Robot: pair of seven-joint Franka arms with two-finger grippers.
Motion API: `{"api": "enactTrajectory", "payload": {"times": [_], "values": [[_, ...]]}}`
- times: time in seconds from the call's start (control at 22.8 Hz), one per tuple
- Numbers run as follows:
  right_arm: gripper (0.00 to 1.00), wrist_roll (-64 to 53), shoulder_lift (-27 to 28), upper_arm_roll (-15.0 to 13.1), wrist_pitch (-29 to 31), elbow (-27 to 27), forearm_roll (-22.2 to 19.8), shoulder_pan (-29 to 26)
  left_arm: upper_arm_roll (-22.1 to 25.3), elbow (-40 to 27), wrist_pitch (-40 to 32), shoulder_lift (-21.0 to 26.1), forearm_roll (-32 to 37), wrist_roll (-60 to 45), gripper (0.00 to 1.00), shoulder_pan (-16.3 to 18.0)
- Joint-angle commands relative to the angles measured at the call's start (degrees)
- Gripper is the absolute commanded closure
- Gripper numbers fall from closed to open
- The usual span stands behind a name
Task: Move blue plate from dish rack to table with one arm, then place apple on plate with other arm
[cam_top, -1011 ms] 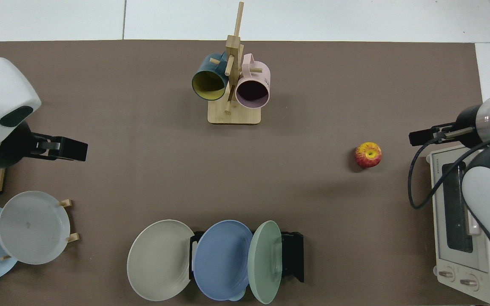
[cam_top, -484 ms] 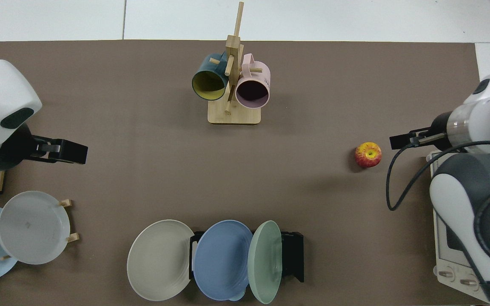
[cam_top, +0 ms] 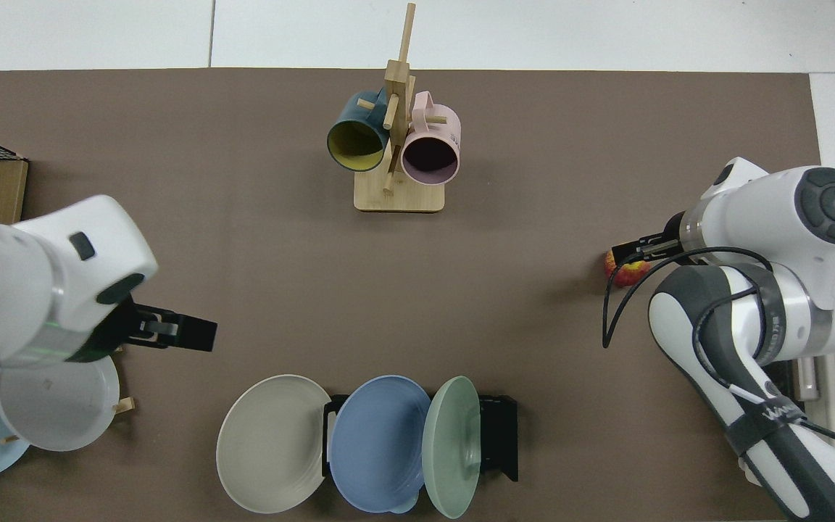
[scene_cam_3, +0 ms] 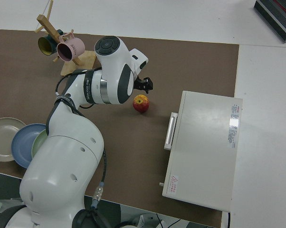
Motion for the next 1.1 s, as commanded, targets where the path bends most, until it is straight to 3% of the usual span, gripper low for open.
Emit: {"api": "enactTrajectory", "payload": {"times": [0.0,0.22,0.44,0.7,0.84,0.97,1.05], "values": [[0.0,-0.7,0.9,0.2,4.3,-2.2,1.1,-0.5,-3.0,-15.5,10.4,-6.4,-3.6,-3.4,0.01,-1.7],[0.0,-0.8,3.0,0.2,5.8,-2.3,1.1,-0.8,-7.8,-26.4,20.3,-11.0,-9.4,-5.5,0.02,-1.7],[0.0,-0.8,5.3,0.1,8.1,-2.9,1.1,-0.7,-12.7,-33.2,26.5,-10.8,-13.5,-5.7,0.02,-2.3],[0.0,-1.0,5.9,0.2,11.6,-5.3,1.1,-1.5,-16.8,-39.1,32.7,-9.5,-15.0,-9.4,0.06,-6.1],[0.0,-1.4,6.1,0.2,11.7,-5.8,1.1,-1.5,-17.4,-39.1,32.7,-9.3,-15.0,-10.3,0.12,-6.1],[0.0,-1.3,6.2,0.2,11.8,-5.8,1.0,-1.5,-18.9,-39.8,31.9,-9.5,-15.0,-12.6,0.24,-6.4],[0.0,-1.1,6.4,0.2,12.3,-5.8,1.1,-1.2,-20.1,-39.7,31.9,-9.5,-15.0,-14.9,0.43,-6.4]]}}
